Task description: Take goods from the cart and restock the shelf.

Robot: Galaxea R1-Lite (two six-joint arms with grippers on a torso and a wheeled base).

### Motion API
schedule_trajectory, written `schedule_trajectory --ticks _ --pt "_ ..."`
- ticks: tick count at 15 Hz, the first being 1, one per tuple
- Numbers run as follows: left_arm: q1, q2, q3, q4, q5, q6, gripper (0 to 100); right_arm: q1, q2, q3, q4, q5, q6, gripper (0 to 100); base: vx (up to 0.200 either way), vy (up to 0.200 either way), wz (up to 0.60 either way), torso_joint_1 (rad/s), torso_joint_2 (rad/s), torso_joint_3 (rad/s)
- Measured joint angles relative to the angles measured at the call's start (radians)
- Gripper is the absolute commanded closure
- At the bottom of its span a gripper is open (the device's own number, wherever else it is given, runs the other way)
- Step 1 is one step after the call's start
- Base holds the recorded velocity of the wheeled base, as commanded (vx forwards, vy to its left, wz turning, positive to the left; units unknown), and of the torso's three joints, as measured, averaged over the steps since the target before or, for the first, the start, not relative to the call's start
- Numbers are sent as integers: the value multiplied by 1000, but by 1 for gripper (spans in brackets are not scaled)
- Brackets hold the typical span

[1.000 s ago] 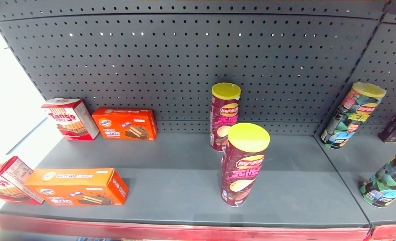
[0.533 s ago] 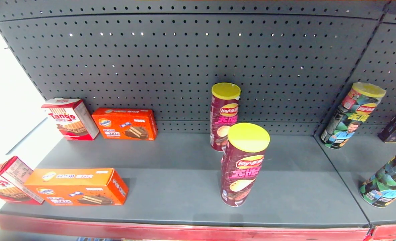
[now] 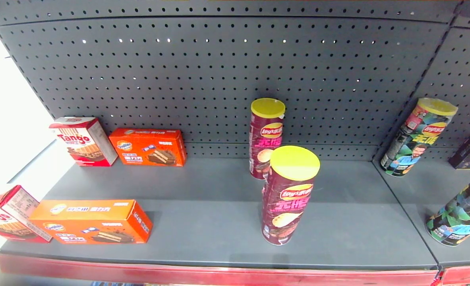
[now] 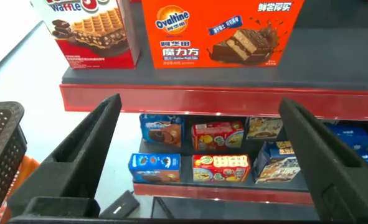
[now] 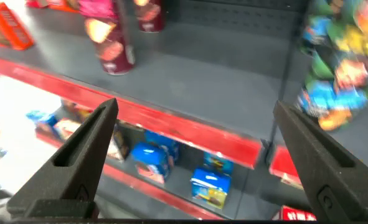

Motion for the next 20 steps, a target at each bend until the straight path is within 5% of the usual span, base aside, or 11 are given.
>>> schedule_trajectory --ticks 9,20 --pt "0 0 1 -1 -8 0 0 183 795 -247 -177 30 -61 0 0 0 0 0 0 0" --pt "1 1 1 -3 -5 -5 0 167 1223 -551 -215 -137 -59 0 0 0 0 0 0 0"
